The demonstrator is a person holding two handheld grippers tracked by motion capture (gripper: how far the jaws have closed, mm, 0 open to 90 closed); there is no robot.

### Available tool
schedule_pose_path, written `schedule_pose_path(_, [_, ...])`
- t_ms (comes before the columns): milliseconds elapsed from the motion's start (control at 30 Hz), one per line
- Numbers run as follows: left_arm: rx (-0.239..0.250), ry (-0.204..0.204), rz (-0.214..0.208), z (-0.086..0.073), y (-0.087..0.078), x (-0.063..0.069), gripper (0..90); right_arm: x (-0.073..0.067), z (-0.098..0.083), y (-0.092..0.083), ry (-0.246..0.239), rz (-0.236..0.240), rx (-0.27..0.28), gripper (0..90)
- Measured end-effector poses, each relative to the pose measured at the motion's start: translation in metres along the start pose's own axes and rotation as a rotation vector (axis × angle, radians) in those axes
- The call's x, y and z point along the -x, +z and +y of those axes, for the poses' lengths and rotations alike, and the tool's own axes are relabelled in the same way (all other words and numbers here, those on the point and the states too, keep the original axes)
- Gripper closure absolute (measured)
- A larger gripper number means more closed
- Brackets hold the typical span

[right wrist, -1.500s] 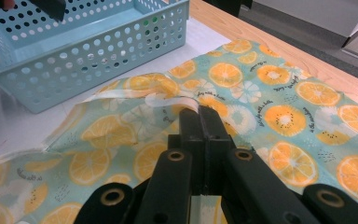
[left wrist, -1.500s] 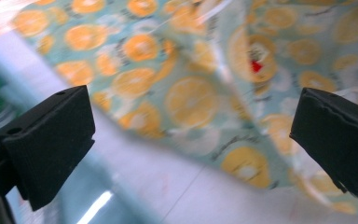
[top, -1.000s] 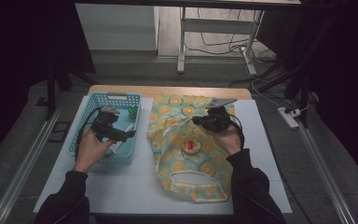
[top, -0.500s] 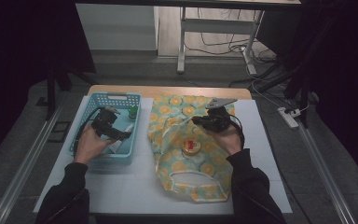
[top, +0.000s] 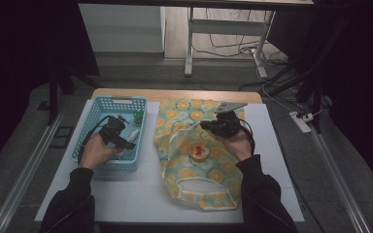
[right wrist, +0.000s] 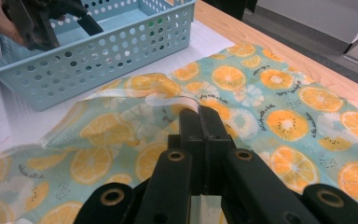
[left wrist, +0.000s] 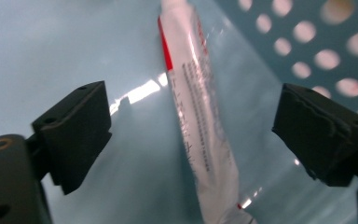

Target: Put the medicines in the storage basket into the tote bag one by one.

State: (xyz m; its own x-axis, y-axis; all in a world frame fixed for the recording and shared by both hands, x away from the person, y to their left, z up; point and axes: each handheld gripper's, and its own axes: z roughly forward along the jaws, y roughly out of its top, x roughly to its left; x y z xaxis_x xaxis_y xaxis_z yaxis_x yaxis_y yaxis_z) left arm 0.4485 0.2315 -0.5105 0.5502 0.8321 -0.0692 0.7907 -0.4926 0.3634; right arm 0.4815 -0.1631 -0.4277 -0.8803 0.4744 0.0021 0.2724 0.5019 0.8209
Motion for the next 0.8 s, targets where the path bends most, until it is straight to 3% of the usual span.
schedule_pose_path(233, [-0.047,0.006,0.008,0.0001,0.0046,0.0011,34.2,0.0004,-0.0002,0.0,-0.002,0.0,0.001,90.0])
schedule_pose_path(600, [-0.03,-0.013,-0.016,0.0003,0.0017,-0.0015,67.2,0.0008,-0.0004,0.0001,-0.003,0.0,0.002,90.0])
schedule_pose_path(800, [-0.043,-0.03,-0.029,0.0018,0.0011,-0.0028,68.8,0.0006,-0.0003,0.0002,-0.004,-0.001,0.003,90.0])
